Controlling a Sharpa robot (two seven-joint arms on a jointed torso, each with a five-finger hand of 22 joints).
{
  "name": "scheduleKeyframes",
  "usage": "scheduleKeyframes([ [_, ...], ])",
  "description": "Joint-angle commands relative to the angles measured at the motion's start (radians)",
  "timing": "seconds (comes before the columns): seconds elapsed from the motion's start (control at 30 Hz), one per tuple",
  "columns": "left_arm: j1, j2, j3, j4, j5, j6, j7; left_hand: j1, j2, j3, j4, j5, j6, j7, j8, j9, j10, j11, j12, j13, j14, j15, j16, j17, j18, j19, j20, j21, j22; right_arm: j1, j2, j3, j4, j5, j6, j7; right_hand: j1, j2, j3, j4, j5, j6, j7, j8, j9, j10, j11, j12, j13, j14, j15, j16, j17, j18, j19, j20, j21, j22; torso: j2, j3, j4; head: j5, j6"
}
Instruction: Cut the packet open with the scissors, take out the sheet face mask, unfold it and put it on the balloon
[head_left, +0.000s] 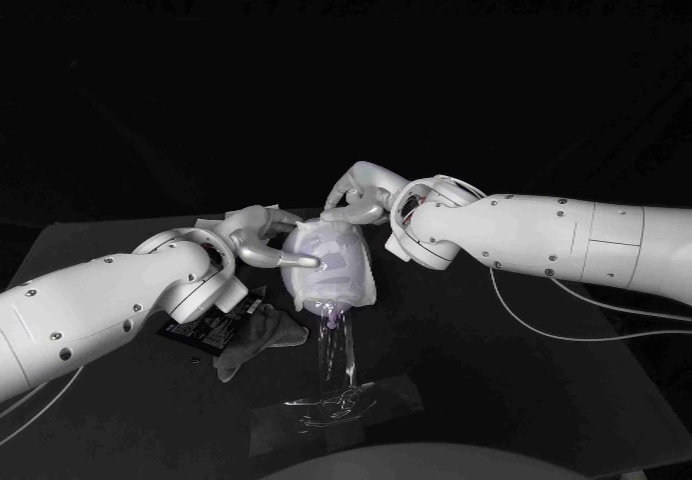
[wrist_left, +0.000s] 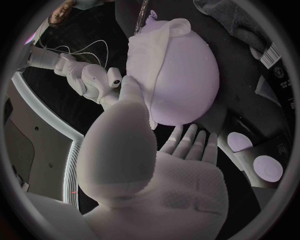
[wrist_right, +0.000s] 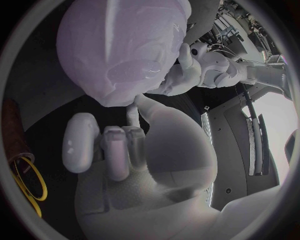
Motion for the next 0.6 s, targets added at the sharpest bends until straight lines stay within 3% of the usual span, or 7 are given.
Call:
scheduleKeyframes([
  [0.03,0.0,0.003,0.0,0.002,-0.003,0.006,0.0,0.008,0.001,-0.003,0.0,0.003,0.007,0.127,0.005,0.001,0.0,-0.003,0.001,0.001,0.001,-0.009,-0.004,-0.001,-0.004,-0.003,0.001,-0.004,0.0,0.002,0.008,0.0,-0.014,0.002,0.011,0.011,-0.001,0.004,0.011,-0.004,0.003,-0.006,-0.001,0.051,0.15,0.104,-0.004,0.003,0.264,0.103,-0.008,0.004,0.264,-0.007,-0.001,-0.005,-0.002,0.18,-0.001,-0.0003,-0.0002,0.0,-0.001],
  [0.6,0.0,0.005,0.0,0.002,-0.002,0.005,-0.001,0.009,0.001,-0.003,0.0,0.003,0.006,0.127,0.005,0.001,0.0,-0.003,0.001,0.001,0.001,-0.01,-0.004,-0.001,-0.004,-0.004,0.001,-0.004,0.0,0.007,0.055,0.001,-0.077,0.001,0.016,0.027,-0.001,0.003,0.015,-0.006,0.003,-0.009,-0.001,0.054,0.155,0.104,-0.004,0.003,0.264,0.103,-0.008,0.004,0.264,-0.007,-0.002,-0.005,-0.006,0.18,-0.001,0.0001,-0.0001,0.001,0.001],
])
